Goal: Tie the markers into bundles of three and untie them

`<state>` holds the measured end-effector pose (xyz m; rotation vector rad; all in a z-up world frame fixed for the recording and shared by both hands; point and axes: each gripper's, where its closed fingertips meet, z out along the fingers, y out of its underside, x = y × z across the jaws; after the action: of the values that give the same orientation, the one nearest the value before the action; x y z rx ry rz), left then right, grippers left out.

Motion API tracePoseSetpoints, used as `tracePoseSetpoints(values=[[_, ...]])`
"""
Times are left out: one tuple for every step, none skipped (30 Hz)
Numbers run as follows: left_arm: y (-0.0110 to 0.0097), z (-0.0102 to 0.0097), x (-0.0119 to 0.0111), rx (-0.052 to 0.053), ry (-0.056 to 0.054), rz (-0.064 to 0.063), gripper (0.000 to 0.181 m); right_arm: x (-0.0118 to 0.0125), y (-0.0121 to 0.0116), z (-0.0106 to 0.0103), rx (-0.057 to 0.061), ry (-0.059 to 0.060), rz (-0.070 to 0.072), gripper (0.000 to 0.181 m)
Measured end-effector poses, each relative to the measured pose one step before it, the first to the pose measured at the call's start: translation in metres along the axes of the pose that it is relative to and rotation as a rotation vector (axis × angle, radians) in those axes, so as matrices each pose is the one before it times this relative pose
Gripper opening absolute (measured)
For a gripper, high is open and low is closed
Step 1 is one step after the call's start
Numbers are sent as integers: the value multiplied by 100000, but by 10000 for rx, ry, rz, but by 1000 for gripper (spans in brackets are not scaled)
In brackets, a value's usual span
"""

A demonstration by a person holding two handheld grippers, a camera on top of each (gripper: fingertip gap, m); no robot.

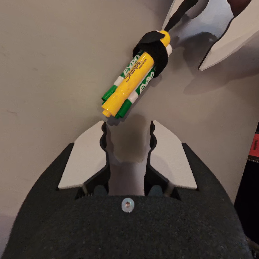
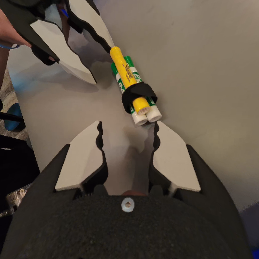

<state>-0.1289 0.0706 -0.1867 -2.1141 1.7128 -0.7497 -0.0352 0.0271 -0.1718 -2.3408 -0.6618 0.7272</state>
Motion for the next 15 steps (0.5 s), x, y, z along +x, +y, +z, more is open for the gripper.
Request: tracePoseSetpoints(values=[[-92,65,53,4,80,21,59,-131,-143,271,-75,-41,-62,72],[-134,83,168,11,94,38,59,-79,-94,283,-91,-18,-37,72],[-175,100,177,14,48,80,59,-56,-29,307,-97,2,-29,72],[-123,118,204,-22,22,115,59,-131,-22,309,-100,-36,-31,73],[8,120,121,-103,-27,107,59,7,-86,217,-38,94,-25,76],[135,68,-68,-152,-124,104,61,87,-66,25,-8,163,-109,76],[126,31,3,-97,-48,95,60,-54,55,-52,-54,42,-86,75],[70,-23,36,-11,10,26,60,-21,81,-160,-30,36,5,75],[67,-112,-85,37,-34,-52,60,187,130,-338,-44,164,42,75],[172,-164,-98,2,-19,-93,59,284,138,-480,-38,247,-63,75],[265,-229,-59,-34,-5,-102,60,301,60,-630,45,292,-151,74],[311,-332,-41,-13,-36,-108,60,274,-98,-762,182,297,-174,74],[214,-480,33,111,-58,-122,60,130,-276,-877,324,220,-223,74],[36,-598,166,282,-26,-140,59,-4,-433,-903,485,167,-286,73],[-165,-678,289,423,-2,-184,59,-5,-411,-866,501,203,-341,72]])
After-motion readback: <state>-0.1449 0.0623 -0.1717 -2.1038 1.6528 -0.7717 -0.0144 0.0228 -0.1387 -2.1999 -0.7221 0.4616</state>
